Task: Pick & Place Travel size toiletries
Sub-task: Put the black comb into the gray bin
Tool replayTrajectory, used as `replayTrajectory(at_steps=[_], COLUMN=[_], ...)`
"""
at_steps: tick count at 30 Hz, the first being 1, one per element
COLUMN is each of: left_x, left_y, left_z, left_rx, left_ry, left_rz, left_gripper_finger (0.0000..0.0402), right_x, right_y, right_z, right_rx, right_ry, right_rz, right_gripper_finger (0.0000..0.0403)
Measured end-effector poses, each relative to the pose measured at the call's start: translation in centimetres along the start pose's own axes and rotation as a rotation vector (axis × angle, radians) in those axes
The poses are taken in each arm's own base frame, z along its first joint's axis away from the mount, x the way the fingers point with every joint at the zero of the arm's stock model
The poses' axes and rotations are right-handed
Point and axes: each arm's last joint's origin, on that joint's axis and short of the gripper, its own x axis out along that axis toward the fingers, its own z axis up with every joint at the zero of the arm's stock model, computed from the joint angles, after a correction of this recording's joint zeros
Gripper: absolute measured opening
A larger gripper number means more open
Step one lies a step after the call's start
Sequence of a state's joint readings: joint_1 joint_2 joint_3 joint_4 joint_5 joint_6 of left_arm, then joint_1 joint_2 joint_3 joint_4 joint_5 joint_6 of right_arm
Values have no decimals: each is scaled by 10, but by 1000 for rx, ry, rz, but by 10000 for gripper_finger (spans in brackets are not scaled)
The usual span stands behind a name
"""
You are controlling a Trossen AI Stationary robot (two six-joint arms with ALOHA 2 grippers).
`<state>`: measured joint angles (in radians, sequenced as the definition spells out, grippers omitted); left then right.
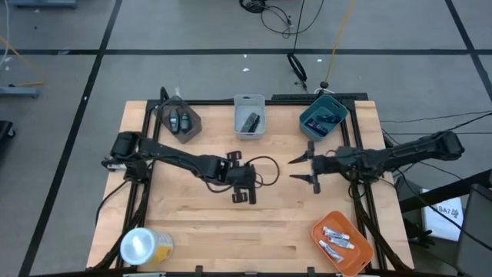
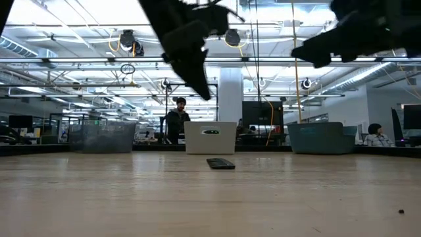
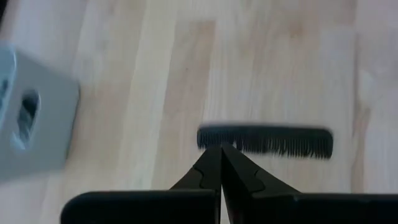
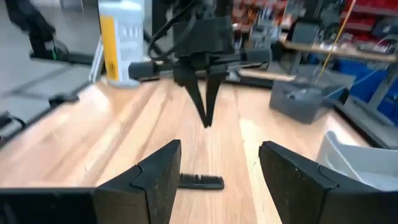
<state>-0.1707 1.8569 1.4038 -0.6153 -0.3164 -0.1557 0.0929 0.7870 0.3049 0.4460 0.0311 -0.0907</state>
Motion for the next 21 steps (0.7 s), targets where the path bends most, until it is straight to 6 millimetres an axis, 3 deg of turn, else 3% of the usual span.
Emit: replayTrajectory(at_steps=[9, 12, 17, 21], left_x=[23, 30, 33, 33], left_y=[-2, -6, -6, -9], left_z=[-57, -64, -74, -76], left_rx=[-311, -410, -590, -593], left_ry=[-36, -98, -46, -27], left_rz=[-87, -149, -142, -137], left_gripper_finger=[0, 0, 0, 0], right_x=[61, 80, 104, 121], right_y=[-1, 1, 4, 6], right_z=[23, 13, -18, -41], right_rx=[-178, -236, -271, -257], right_ry=[310, 395, 534, 614], right_rz=[32, 54, 92, 110], right_gripper_finger=[210, 210, 221, 228])
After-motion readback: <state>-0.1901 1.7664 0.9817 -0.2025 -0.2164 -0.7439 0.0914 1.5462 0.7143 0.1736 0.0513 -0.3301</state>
